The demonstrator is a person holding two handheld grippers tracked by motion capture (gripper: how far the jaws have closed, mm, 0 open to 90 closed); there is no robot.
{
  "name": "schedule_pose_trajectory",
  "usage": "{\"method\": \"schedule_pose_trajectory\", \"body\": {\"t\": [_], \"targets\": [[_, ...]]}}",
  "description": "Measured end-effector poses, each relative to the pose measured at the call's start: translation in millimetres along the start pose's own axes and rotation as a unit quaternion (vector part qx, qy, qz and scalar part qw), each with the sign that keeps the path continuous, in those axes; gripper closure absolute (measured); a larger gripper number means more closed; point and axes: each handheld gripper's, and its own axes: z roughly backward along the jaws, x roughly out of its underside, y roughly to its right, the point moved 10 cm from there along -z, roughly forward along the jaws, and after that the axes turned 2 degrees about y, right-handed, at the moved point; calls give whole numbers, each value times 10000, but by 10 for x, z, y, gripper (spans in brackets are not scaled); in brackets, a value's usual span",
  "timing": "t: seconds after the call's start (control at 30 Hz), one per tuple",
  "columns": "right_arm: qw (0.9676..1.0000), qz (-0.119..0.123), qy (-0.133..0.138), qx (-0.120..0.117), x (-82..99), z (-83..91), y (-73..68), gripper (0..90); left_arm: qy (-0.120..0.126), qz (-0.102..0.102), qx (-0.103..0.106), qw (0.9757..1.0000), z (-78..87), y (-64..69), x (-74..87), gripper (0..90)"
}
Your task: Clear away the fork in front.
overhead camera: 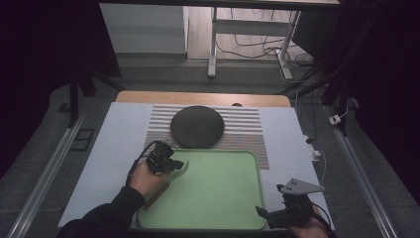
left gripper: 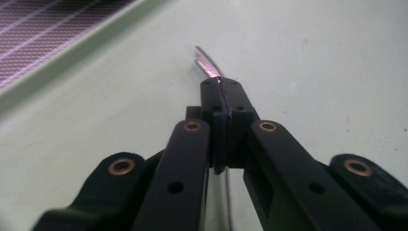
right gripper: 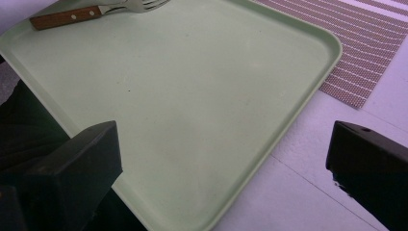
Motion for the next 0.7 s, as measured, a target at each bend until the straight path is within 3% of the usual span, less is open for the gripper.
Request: {"method": "schedule_pose_trajectory", "body": {"t": [0.07,0.2,0.43,0.57,0.7], "targets": [[10000,8,-1,3,1,0,3,0,-63,-148,124,9998,-41,135,-11,882],[10000,-1,-5,1,1,-1,1,0,-185,-297,133,9993,-105,235,3,882],[10000,2,-15,-17,3,-2,1,0,-164,-348,182,9991,-104,303,-10,882],[10000,-9,2,-22,1,-1,2,0,-306,-500,340,9977,-195,421,37,882],[10000,-54,23,-26,-2,2,3,0,-374,-582,240,9973,-268,429,74,881]]}}
